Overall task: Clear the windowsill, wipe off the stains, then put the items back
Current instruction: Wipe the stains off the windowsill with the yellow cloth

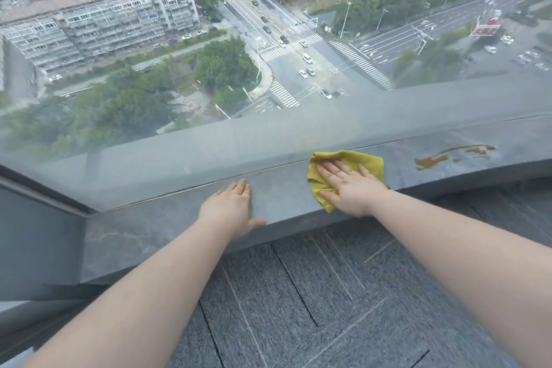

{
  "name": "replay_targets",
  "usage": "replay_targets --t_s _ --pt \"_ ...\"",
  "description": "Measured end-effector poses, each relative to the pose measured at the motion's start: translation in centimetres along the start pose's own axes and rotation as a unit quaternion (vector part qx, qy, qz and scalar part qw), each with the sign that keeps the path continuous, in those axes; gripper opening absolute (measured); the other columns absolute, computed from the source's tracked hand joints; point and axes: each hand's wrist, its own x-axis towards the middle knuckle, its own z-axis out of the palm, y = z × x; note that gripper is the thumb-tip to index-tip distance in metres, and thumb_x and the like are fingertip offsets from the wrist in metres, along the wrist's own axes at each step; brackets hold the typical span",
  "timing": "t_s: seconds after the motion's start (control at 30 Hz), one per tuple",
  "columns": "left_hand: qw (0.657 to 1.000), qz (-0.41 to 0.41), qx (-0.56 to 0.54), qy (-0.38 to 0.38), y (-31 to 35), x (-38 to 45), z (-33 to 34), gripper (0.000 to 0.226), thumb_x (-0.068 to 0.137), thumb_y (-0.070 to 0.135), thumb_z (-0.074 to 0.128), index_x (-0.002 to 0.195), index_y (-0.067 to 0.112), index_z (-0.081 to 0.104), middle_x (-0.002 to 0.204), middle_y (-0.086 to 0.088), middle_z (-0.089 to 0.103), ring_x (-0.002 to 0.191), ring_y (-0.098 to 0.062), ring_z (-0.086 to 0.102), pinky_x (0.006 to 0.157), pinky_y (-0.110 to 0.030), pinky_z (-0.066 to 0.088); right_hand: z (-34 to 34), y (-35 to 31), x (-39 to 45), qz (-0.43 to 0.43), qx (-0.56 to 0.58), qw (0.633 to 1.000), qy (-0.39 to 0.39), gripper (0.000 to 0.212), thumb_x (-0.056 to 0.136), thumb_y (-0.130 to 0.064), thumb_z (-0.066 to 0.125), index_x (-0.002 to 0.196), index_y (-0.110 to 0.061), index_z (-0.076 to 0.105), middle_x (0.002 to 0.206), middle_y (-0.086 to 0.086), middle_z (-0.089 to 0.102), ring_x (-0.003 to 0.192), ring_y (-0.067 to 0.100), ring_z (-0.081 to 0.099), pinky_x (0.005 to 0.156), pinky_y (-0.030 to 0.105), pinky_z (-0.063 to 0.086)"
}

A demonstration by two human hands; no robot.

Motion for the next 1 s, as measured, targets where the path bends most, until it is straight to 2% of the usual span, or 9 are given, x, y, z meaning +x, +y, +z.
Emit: replay_targets --t_s 0.2,0.4,0.47,0.57,0.63,0.83,1.0 --pt "1.000 0.000 0.014 0.000 0.1 0.2 0.0 0.092 0.090 0.064 0.040 0.153 0.011 0.000 0.162 0.000 -0.005 0.149 -0.016 0.006 0.119 -0.035 0.014 -0.2 -0.7 -2.4 0.041 0.013 0.997 0.061 0.061 0.101 -0.048 0.017 0.155 -0.023 0.001 0.163 -0.010 -0.001 0.150 0.008 -0.005 0.123 0.041 -0.001" --pt "1.000 0.022 0.017 0.014 -0.8 0.3 0.2 0.092 0.088 0.067 0.039 0.153 0.013 0.001 0.162 0.002 -0.004 0.149 -0.014 0.007 0.118 -0.036 0.020 -3.9 -0.9 -6.2 0.071 -0.019 0.997 0.033 0.057 0.103 -0.043 0.019 0.154 -0.018 0.013 0.163 -0.005 0.009 0.151 0.014 0.000 0.122 0.040 0.002" --pt "0.999 0.025 0.033 0.021 -0.9 0.3 -0.1 0.093 0.087 0.069 0.039 0.153 0.013 0.004 0.162 0.002 0.000 0.148 -0.014 0.012 0.114 -0.037 0.028 -5.4 -1.5 -7.8 0.070 -0.043 0.996 0.033 0.056 0.104 -0.041 0.019 0.154 -0.017 0.015 0.162 -0.004 0.012 0.151 0.014 0.001 0.123 0.040 0.003" --pt "0.998 0.025 0.045 0.028 -0.6 0.1 -0.8 0.095 0.083 0.070 0.045 0.151 0.009 0.017 0.159 -0.001 0.017 0.141 -0.019 0.033 0.102 -0.041 0.044 -6.8 -2.3 -10.9 0.070 -0.067 0.995 0.022 0.054 0.104 -0.038 0.019 0.153 -0.017 0.016 0.162 -0.004 0.013 0.151 0.015 0.004 0.123 0.040 0.005" --pt "0.998 0.023 0.043 0.032 -0.5 -0.1 -0.9 0.096 0.082 0.070 0.047 0.150 0.008 0.018 0.159 -0.002 0.019 0.138 -0.020 0.037 0.098 -0.042 0.047 -7.0 -2.5 -12.3 0.065 -0.091 0.994 0.007 0.053 0.104 -0.038 0.020 0.153 -0.017 0.017 0.162 -0.004 0.014 0.151 0.015 0.003 0.123 0.040 0.006" --pt "0.998 0.016 0.014 0.052 -1.0 0.6 0.3 0.103 0.079 0.074 0.046 0.152 0.013 0.008 0.162 0.003 0.006 0.146 -0.015 0.021 0.103 -0.046 0.045 -4.0 -3.6 -9.1 0.042 -0.080 0.996 -0.001 0.054 0.104 -0.040 0.021 0.153 -0.018 0.016 0.162 -0.001 0.014 0.151 0.017 0.004 0.123 0.039 0.007" --pt "0.999 0.001 0.003 0.043 -0.9 1.0 0.5 0.105 0.077 0.073 0.051 0.153 0.016 0.007 0.162 0.008 0.002 0.147 -0.013 0.017 0.106 -0.048 0.041 -1.6 -3.6 -3.5 0.022 -0.037 0.998 0.038 0.056 0.104 -0.039 0.016 0.155 -0.017 0.008 0.163 -0.002 0.005 0.151 0.016 0.000 0.123 0.038 0.003"
